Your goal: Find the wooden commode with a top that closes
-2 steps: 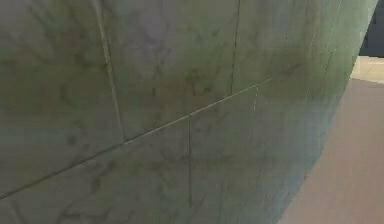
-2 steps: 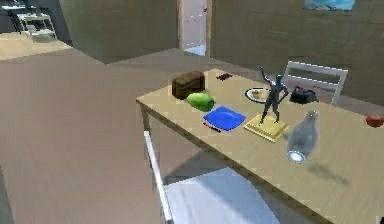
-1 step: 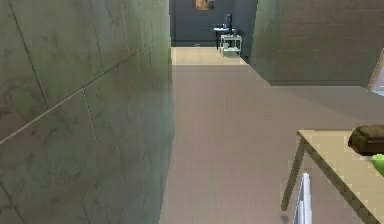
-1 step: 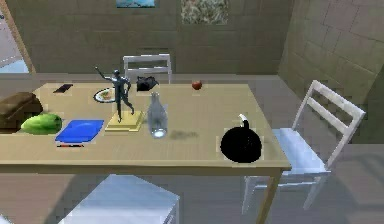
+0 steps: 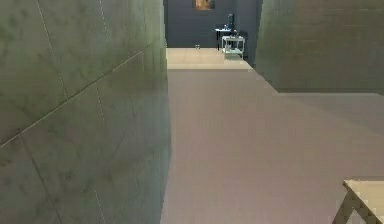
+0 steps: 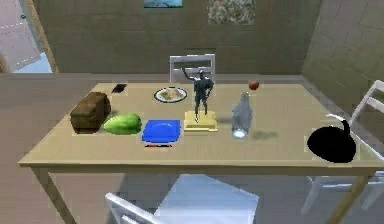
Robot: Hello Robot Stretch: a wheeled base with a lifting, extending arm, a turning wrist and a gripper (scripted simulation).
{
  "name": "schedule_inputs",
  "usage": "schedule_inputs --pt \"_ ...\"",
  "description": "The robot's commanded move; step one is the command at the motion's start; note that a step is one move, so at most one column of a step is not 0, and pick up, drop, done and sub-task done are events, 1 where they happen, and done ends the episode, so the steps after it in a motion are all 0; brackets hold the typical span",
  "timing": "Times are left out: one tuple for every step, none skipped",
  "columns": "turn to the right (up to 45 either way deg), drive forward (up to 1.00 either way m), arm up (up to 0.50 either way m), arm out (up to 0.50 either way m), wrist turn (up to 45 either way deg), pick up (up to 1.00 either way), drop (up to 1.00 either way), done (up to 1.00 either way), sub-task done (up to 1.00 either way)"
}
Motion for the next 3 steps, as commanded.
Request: schedule_inputs --pt "27.0 0.0 0.0 0.0 0.0 0.0 0.0 0.0 0.0" --pt "0.0 0.95 0.0 0.0 0.0 0.0 0.0 0.0 0.0" --pt "-42.0 0.0 0.0 0.0 0.0 0.0 0.0 0.0 0.0"
